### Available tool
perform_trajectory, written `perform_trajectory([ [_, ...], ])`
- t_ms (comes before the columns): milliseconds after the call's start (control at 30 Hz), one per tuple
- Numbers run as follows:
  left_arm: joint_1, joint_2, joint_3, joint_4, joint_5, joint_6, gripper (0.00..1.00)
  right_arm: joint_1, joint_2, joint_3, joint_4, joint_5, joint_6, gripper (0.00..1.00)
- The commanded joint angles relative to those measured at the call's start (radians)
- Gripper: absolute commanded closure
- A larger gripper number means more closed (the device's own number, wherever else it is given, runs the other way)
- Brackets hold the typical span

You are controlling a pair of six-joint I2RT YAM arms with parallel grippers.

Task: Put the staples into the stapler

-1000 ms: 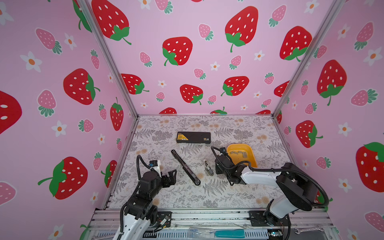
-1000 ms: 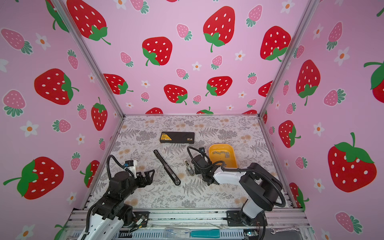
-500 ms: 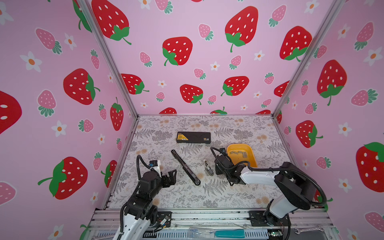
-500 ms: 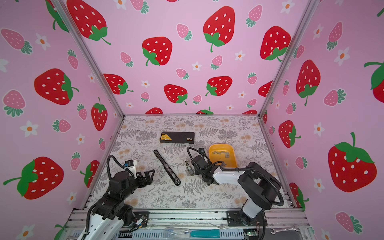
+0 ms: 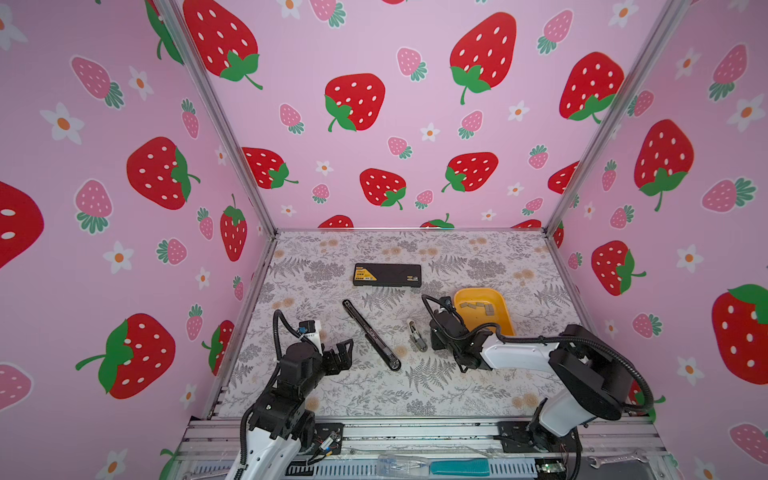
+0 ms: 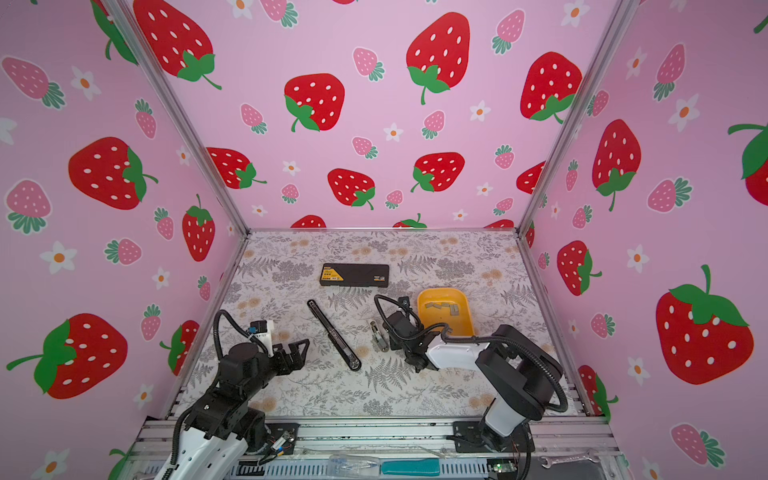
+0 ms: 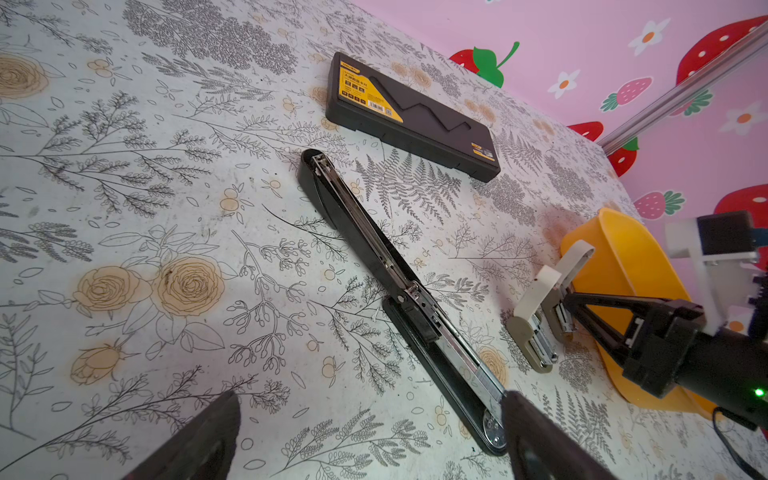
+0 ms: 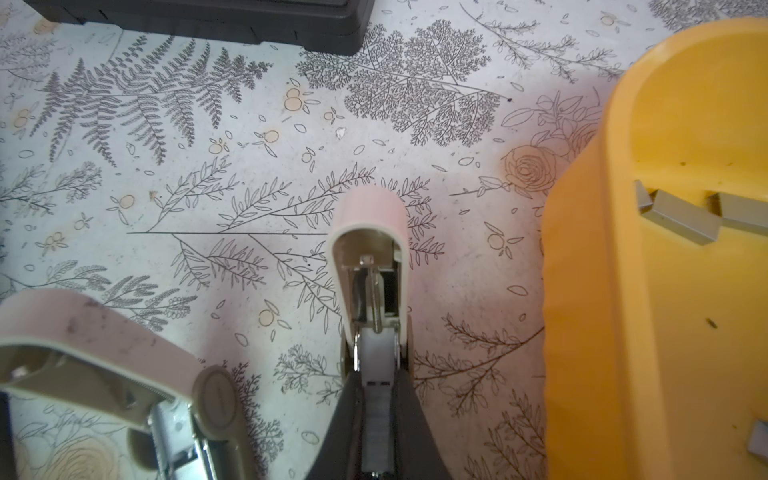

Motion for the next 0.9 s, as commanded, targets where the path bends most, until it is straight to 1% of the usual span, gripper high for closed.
perform_trajectory([
  [0,0.004,-0.001,0.002,0.017,0.003,-0.006,0.01,0.013,-0.030,-0.036,-0.030,0.000,0.022,0.85],
  [33,0.003,0.000,0.002,0.017,0.004,-0.006,0.01,0.014,-0.033,-0.038,-0.030,0.001,0.021,0.83],
  [233,0.004,-0.004,0.003,0.016,0.004,-0.006,0.01,0.017,-0.031,-0.036,-0.032,0.001,0.018,0.76],
  [333,0.003,-0.005,0.002,0.016,0.004,-0.007,0.01,0.019,-0.038,-0.035,-0.035,0.001,0.018,0.71],
  [400,0.005,-0.006,0.002,0.016,0.004,-0.006,0.01,0.019,-0.049,-0.032,-0.040,0.003,0.015,0.70],
  [567,0.004,-0.006,0.003,0.016,0.004,-0.006,0.01,0.021,-0.106,-0.029,-0.070,0.011,0.007,0.67],
  [633,0.004,-0.006,0.002,0.017,0.004,-0.006,0.01,0.020,-0.132,-0.036,-0.079,0.017,0.008,0.64],
  [733,0.003,-0.005,0.002,0.016,0.004,-0.007,0.01,0.019,-0.166,-0.057,-0.084,0.025,0.022,0.58],
  [867,0.004,-0.007,0.002,0.014,0.004,-0.006,0.01,0.008,-0.200,-0.087,-0.088,0.032,0.035,0.55],
])
